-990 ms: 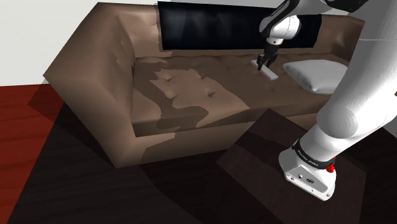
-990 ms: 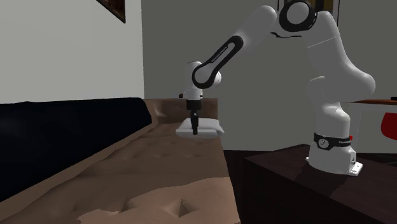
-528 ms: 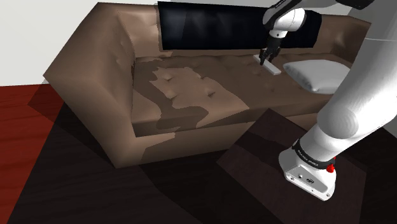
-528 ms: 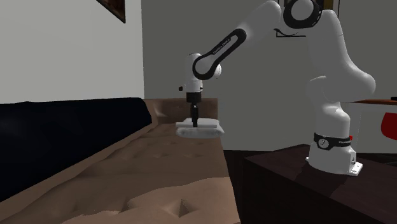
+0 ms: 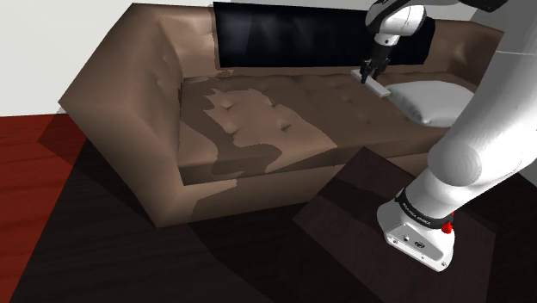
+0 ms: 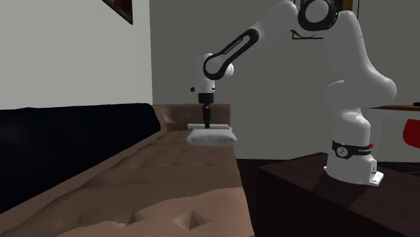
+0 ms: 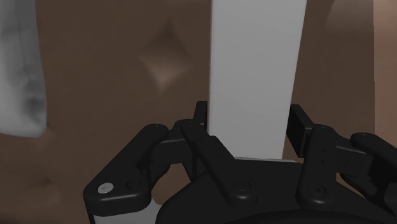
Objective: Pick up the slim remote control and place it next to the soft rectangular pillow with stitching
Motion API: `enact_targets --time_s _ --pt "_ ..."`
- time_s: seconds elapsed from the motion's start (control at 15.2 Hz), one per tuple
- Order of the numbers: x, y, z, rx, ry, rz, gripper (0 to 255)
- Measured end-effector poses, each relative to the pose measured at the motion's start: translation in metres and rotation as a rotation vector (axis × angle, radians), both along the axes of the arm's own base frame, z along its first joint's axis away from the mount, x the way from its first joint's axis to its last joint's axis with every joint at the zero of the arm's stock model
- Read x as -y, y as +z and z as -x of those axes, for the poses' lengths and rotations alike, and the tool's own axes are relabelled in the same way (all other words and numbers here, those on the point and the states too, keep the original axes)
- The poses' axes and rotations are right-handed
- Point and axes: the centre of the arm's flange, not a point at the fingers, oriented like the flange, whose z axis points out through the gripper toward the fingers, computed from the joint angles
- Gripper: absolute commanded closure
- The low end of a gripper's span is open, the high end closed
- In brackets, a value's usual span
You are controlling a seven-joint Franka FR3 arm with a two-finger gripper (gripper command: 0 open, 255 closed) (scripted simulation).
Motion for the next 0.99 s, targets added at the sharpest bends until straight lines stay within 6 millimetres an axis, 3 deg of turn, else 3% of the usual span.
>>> enact_targets --time_s 0.66,0.99 --pt "0.105 -0.002 0.073 0.0 -0.001 0.0 255" --pt "0.109 -0.025 0.074 0.0 0.001 0.0 255"
